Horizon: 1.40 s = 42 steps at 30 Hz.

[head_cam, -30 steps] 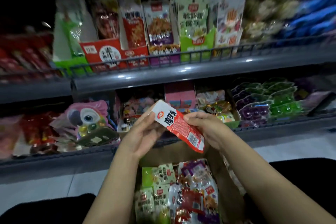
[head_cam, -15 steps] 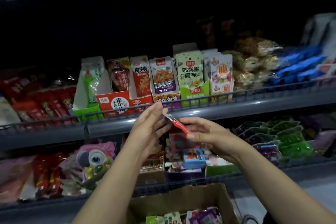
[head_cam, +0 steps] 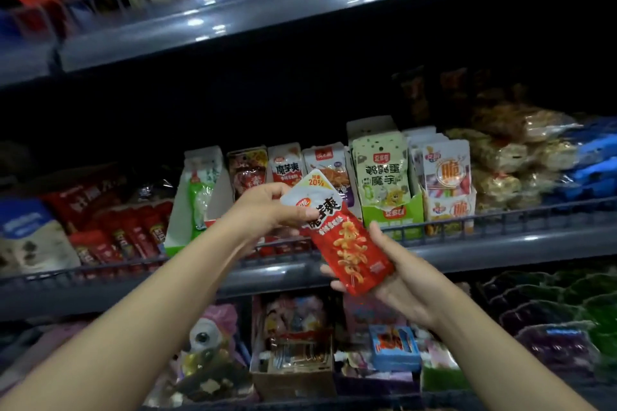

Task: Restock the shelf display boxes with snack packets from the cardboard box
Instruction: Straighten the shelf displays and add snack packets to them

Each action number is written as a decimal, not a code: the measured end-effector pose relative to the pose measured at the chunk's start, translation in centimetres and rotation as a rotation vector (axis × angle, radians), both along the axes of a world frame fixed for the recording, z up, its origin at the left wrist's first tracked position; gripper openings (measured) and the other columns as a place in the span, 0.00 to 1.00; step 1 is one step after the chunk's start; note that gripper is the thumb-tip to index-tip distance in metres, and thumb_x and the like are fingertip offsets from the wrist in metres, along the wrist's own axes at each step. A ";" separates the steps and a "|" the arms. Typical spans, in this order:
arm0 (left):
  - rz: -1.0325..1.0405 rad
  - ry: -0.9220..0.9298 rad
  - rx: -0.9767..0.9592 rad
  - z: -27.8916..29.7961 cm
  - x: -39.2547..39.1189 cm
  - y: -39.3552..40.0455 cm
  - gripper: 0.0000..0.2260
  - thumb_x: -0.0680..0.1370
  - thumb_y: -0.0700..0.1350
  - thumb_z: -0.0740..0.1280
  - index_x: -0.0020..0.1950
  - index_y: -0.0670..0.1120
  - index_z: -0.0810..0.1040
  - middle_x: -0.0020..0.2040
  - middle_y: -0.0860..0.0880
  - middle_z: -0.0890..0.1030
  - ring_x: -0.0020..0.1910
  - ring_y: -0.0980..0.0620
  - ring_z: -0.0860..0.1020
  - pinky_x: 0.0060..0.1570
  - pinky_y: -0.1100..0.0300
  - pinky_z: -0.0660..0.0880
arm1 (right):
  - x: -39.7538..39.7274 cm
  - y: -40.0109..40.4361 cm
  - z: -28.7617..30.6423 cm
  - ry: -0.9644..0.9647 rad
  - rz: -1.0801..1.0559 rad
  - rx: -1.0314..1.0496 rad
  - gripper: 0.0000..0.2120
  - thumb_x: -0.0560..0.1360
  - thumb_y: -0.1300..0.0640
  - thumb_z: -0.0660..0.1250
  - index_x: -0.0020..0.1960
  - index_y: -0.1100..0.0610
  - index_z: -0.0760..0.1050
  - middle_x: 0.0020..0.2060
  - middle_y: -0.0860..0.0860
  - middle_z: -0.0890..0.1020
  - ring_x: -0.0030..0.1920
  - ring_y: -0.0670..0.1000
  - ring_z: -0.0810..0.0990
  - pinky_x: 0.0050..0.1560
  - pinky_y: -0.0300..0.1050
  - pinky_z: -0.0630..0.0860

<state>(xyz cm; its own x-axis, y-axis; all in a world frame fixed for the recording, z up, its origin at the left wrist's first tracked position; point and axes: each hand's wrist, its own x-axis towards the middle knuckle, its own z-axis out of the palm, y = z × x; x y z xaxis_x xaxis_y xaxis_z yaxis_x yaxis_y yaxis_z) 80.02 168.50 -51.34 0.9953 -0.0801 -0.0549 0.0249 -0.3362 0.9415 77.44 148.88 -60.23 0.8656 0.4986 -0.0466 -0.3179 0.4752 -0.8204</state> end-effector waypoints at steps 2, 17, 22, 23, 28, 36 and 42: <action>0.022 -0.032 0.033 1.4 1.2 0.7 0.14 0.67 0.37 0.75 0.49 0.38 0.74 0.44 0.40 0.84 0.38 0.48 0.82 0.30 0.64 0.78 | 0.9 0.7 0.0 -0.123 -0.127 -0.071 0.24 0.71 0.45 0.61 0.62 0.57 0.74 0.55 0.55 0.82 0.58 0.53 0.80 0.62 0.54 0.73; 0.367 -0.333 0.254 5.6 11.1 3.5 0.21 0.70 0.43 0.75 0.60 0.39 0.75 0.52 0.43 0.81 0.39 0.50 0.80 0.34 0.62 0.79 | 5.2 3.9 -3.5 -1.134 -0.562 -1.535 0.28 0.74 0.41 0.49 0.70 0.52 0.67 0.69 0.47 0.71 0.70 0.48 0.67 0.72 0.47 0.50; 0.387 -0.313 0.264 5.7 13.4 5.1 0.29 0.68 0.44 0.77 0.67 0.41 0.72 0.58 0.44 0.79 0.54 0.44 0.79 0.53 0.50 0.78 | 5.3 4.4 -4.0 -1.163 -0.750 -1.492 0.19 0.71 0.45 0.57 0.59 0.49 0.73 0.53 0.42 0.77 0.56 0.46 0.76 0.68 0.50 0.54; 0.384 -0.307 0.283 5.9 13.8 5.5 0.29 0.67 0.45 0.77 0.65 0.42 0.73 0.59 0.44 0.79 0.55 0.44 0.79 0.55 0.49 0.77 | 5.3 4.5 -4.0 -1.169 -0.781 -1.493 0.18 0.71 0.45 0.58 0.59 0.48 0.73 0.52 0.42 0.77 0.55 0.46 0.76 0.68 0.50 0.54; 0.321 -0.252 0.333 4.8 14.7 5.6 0.28 0.69 0.42 0.75 0.67 0.39 0.72 0.59 0.42 0.78 0.51 0.47 0.80 0.39 0.60 0.81 | 5.5 4.9 -4.1 -1.175 -0.847 -1.451 0.17 0.71 0.45 0.56 0.57 0.48 0.72 0.48 0.42 0.76 0.53 0.44 0.71 0.66 0.51 0.56; 0.257 -0.420 0.641 1.0 16.4 4.2 0.13 0.72 0.40 0.73 0.55 0.40 0.78 0.51 0.45 0.79 0.48 0.50 0.76 0.44 0.63 0.68 | 5.6 5.1 -4.3 -1.150 -0.827 -1.454 0.18 0.71 0.45 0.56 0.59 0.47 0.70 0.50 0.41 0.75 0.54 0.44 0.69 0.66 0.50 0.56; 0.297 -0.533 0.705 -0.3 17.2 4.0 0.13 0.74 0.40 0.69 0.58 0.43 0.78 0.55 0.44 0.79 0.52 0.47 0.77 0.52 0.56 0.75 | 5.7 5.2 -4.6 -1.160 -0.851 -1.427 0.18 0.71 0.45 0.56 0.59 0.48 0.70 0.51 0.42 0.75 0.55 0.44 0.69 0.66 0.50 0.57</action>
<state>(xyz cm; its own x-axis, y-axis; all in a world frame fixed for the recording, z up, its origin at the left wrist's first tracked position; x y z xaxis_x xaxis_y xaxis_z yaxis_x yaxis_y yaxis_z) 97.21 172.55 -51.69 0.8774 0.0594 0.4761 -0.1759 -0.8834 0.4343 83.18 154.06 -64.87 0.7192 0.1463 0.6792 0.4403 -0.8522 -0.2826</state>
